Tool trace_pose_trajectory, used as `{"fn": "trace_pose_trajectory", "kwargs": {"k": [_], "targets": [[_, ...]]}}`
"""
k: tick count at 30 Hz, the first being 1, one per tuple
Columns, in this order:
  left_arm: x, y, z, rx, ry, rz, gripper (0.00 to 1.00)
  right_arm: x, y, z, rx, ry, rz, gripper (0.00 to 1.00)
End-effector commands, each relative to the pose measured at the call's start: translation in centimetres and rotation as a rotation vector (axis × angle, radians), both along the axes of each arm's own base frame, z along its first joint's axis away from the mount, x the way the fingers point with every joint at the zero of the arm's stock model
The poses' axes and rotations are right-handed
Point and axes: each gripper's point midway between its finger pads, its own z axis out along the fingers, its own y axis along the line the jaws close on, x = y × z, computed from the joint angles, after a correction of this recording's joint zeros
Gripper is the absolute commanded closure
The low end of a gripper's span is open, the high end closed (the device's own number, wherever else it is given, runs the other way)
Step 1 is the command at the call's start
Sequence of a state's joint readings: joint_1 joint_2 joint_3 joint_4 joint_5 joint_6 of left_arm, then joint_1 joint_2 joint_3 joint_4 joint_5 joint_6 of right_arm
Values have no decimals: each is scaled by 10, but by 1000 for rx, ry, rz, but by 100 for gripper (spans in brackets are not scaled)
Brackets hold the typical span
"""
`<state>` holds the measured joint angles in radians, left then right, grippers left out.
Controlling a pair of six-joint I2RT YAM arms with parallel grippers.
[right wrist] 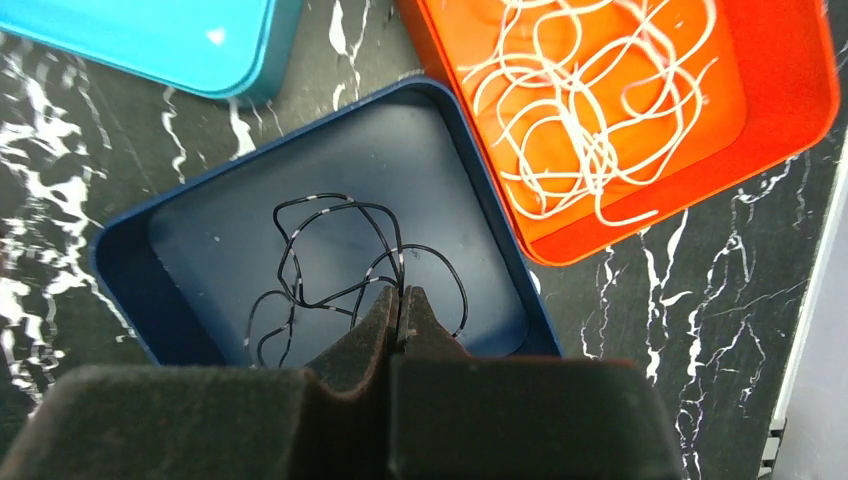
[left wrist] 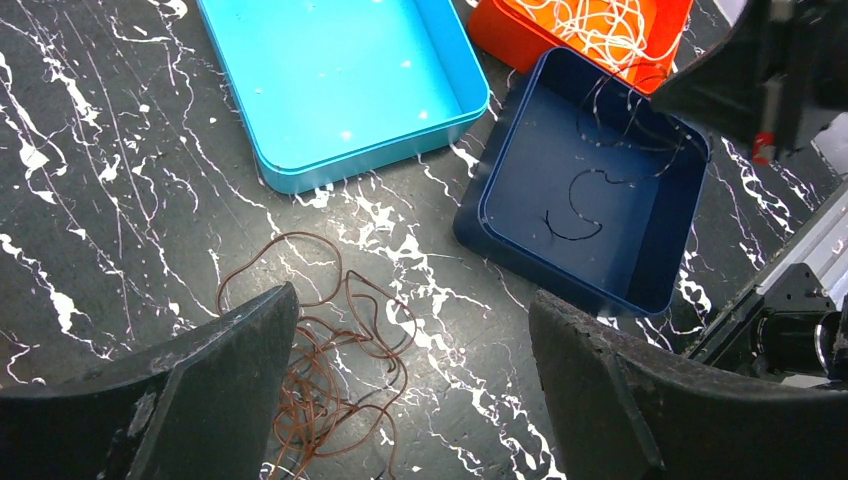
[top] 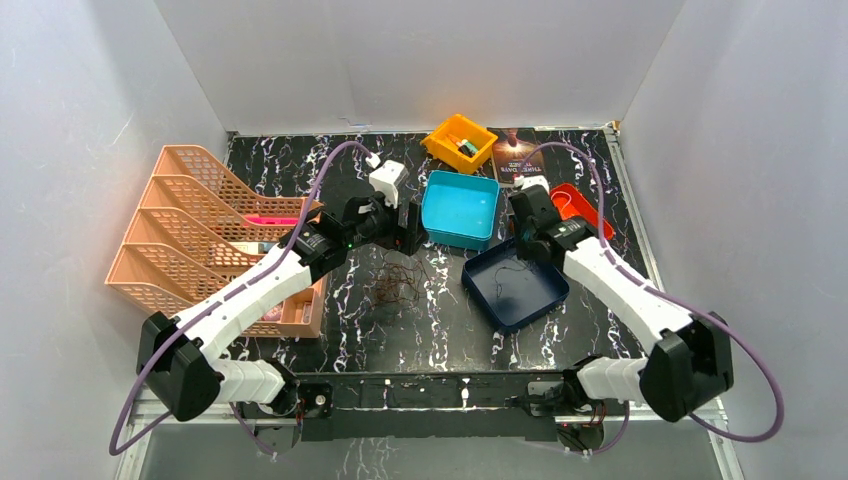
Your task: Untangle the cables
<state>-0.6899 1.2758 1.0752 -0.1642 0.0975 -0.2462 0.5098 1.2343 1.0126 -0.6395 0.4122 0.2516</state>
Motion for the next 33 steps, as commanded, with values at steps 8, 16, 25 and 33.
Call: {"fn": "trace_pose_trajectory", "kwargs": {"k": [8,16,25,33], "targets": [[7,2,11,6,-22,20,16,-1,31,-53,95,128,92,78],[6,6,11,17,-26,33,16,8,13,-32,30,72,18,52],[10,8,4,39,-14,50,16,11,10,1,58,-22,9,46],[12,18,-4,73,0,106,16,16,19,55,203,-270,52,45]]}}
